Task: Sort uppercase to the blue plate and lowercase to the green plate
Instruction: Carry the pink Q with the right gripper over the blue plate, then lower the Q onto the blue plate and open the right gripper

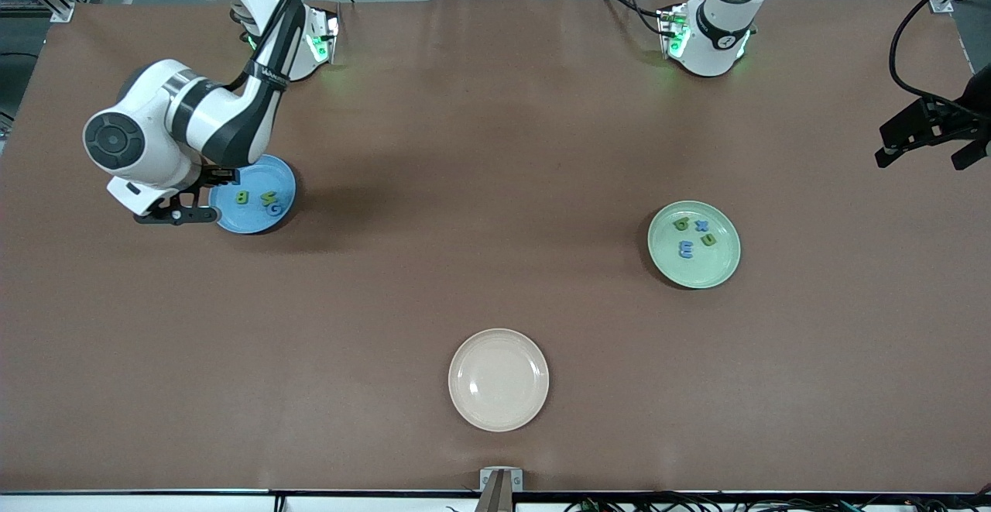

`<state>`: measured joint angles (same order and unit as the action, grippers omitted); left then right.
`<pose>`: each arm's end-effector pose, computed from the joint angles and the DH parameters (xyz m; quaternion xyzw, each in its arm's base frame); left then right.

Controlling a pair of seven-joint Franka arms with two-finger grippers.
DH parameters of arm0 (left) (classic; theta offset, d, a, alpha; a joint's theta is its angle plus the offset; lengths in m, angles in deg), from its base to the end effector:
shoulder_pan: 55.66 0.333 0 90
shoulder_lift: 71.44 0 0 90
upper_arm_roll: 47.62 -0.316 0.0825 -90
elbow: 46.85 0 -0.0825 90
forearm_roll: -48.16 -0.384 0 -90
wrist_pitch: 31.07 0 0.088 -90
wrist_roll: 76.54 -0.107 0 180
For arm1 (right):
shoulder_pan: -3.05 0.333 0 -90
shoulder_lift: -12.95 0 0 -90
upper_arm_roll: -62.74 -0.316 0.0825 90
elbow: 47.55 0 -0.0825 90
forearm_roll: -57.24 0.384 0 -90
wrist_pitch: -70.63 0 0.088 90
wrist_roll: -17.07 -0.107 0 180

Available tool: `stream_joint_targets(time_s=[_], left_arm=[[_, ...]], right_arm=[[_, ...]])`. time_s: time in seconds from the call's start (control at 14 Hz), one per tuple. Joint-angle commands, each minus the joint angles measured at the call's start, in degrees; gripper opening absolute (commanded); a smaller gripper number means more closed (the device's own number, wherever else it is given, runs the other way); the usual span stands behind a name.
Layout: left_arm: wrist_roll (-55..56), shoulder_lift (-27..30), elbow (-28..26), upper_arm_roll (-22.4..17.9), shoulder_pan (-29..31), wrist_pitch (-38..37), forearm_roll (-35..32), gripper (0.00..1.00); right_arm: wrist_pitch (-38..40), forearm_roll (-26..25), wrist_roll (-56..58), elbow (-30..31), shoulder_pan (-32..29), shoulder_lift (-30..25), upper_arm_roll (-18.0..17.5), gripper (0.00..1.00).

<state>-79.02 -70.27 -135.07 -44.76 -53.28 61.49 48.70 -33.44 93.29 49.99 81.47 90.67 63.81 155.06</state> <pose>0.5531 -0.0059 0.6547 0.9985 -0.0258 0.0481 0.0034 0.4798 0.0112 0.3208 0.9826 0.0323 -0.1512 0.1027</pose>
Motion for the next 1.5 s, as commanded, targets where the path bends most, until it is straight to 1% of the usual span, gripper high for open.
stream_joint_targets(time_s=[0.0, 0.43, 0.5, 0.57, 0.64, 0.72, 1.43], left_arm=[[-0.95, 0.5, 0.33, -0.05, -0.1, -0.54, 0.6, 1.0], [-0.95, 0.5, 0.33, -0.05, -0.1, -0.54, 0.6, 1.0], [-0.95, 0.59, 0.33, -0.05, -0.1, -0.54, 0.6, 1.0], [-0.95, 0.5, 0.42, -0.05, -0.1, -0.54, 0.6, 1.0], [-0.95, 0.5, 0.33, -0.05, -0.1, -0.54, 0.6, 1.0], [-0.95, 0.5, 0.33, -0.05, -0.1, -0.54, 0.6, 1.0], [-0.95, 0.5, 0.42, -0.05, -0.1, -0.54, 0.69, 1.0]], right_arm=[[-4.8, 5.06, 0.22, 4.47, 1.94, -0.85, -3.28, 0.03], [-12.37, 7.63, 0.22, 8.44, 1.59, -0.84, -8.03, 0.03], [-12.29, 7.63, 0.13, 8.44, 1.33, -0.84, -8.21, 0.11], [-12.29, 7.63, 0.13, 8.44, 1.15, -0.84, -8.21, 0.43], [-12.29, 7.72, 0.13, 8.44, 1.15, -0.84, -8.3, 0.95], [-12.29, 7.81, 0.04, 8.44, 1.15, -0.84, -8.3, 1.0], [-11.76, 8.07, 0.39, 8.27, 0.1, -1.28, -8.3, 1.0]])
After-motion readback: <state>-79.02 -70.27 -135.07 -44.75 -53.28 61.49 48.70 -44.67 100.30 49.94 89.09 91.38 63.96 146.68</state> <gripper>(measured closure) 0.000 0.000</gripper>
